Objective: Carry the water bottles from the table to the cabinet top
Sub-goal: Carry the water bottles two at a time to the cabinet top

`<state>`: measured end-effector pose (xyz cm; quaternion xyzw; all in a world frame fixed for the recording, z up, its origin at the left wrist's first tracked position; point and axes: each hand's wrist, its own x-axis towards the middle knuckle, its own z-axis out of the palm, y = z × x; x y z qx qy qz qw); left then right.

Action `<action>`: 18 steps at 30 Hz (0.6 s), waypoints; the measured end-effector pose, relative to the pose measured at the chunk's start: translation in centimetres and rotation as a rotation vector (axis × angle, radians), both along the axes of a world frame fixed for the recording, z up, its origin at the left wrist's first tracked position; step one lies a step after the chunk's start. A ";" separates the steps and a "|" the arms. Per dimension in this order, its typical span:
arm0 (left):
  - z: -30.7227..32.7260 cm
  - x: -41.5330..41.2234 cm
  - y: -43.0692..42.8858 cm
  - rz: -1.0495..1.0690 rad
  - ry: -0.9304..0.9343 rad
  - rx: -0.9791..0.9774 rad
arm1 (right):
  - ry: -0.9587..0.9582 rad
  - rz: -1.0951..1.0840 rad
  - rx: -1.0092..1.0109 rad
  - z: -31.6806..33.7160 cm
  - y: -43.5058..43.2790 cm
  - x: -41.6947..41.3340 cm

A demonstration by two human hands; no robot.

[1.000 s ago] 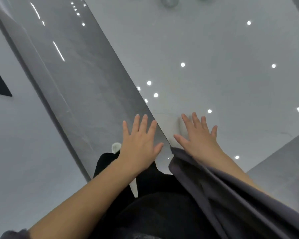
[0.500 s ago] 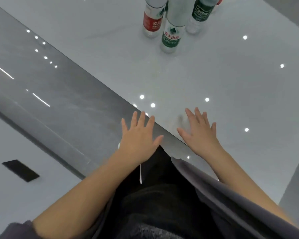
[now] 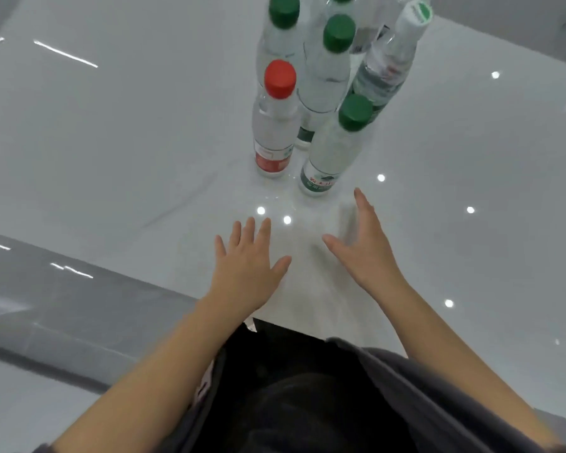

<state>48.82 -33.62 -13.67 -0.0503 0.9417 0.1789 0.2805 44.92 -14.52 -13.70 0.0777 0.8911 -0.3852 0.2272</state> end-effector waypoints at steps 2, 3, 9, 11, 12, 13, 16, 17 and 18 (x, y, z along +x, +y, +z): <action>-0.2 -2.9 -1.3 0.035 0.039 0.078 | 0.044 -0.131 -0.148 -0.3 -1.4 -2.2; -0.4 -4.2 -1.9 0.068 0.069 0.137 | 0.066 -0.176 -0.201 -0.7 -2.1 -3.1; -2.3 -10.7 -4.5 0.270 0.213 0.528 | 0.177 -0.452 -0.391 -4.1 -5.0 -7.0; -2.7 -13.0 -4.8 0.282 0.227 0.612 | 0.179 -0.498 -0.358 -4.8 -5.7 -8.0; -3.0 -14.1 -5.1 0.286 0.221 0.643 | 0.169 -0.521 -0.341 -5.1 -6.0 -8.3; -3.2 -15.1 -5.3 0.278 0.208 0.661 | 0.162 -0.554 -0.324 -5.2 -6.3 -8.5; -4.1 -17.2 -5.8 0.140 0.140 0.641 | 0.148 -0.675 -0.262 -5.3 -7.2 -8.3; -4.4 -17.6 -6.0 0.096 0.121 0.633 | 0.144 -0.704 -0.251 -5.4 -7.5 -8.1; -4.6 -17.9 -6.1 0.068 0.111 0.633 | 0.149 -0.728 -0.247 -5.6 -7.9 -8.0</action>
